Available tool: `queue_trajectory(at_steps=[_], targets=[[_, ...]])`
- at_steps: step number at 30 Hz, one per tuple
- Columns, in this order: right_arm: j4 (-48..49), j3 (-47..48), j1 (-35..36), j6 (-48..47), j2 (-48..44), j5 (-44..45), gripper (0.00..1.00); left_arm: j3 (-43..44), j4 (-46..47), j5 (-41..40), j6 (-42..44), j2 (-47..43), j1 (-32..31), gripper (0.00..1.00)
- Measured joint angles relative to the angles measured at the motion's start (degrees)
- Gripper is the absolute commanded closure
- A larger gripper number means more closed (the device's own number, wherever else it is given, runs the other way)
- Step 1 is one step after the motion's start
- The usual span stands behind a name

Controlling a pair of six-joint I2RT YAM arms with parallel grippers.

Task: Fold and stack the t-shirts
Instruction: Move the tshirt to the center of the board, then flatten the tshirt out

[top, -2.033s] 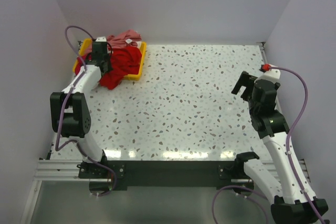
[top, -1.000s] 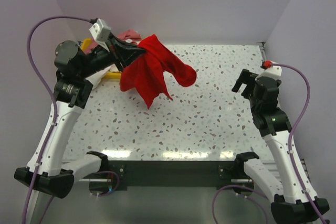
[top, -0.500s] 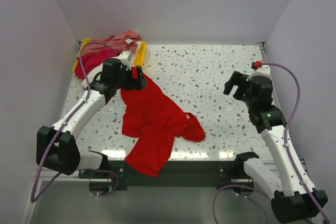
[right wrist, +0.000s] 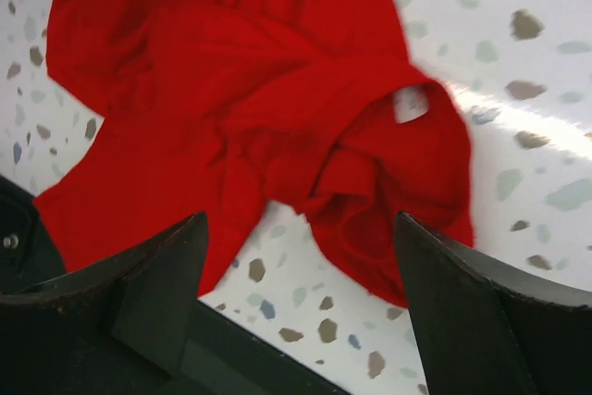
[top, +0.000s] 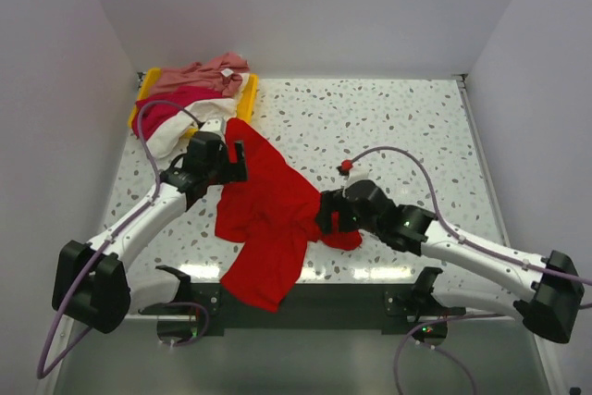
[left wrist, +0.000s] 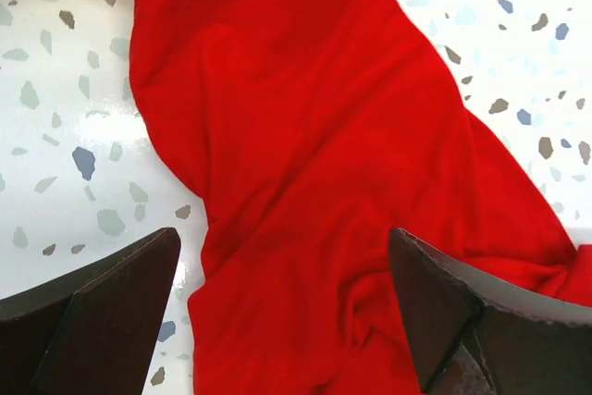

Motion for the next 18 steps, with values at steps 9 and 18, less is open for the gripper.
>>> queue_trajectory(at_steps=[9,18], targets=[[1.9,0.9,17.9,7.9,13.3,6.8,0.36,-0.5,-0.2,-2.5,-1.4,0.6,0.0,0.00],[3.9,4.7,21.3,11.5,24.9,7.6,0.41,-0.6,-0.9,-3.2,-1.4,0.4,0.0,0.00]])
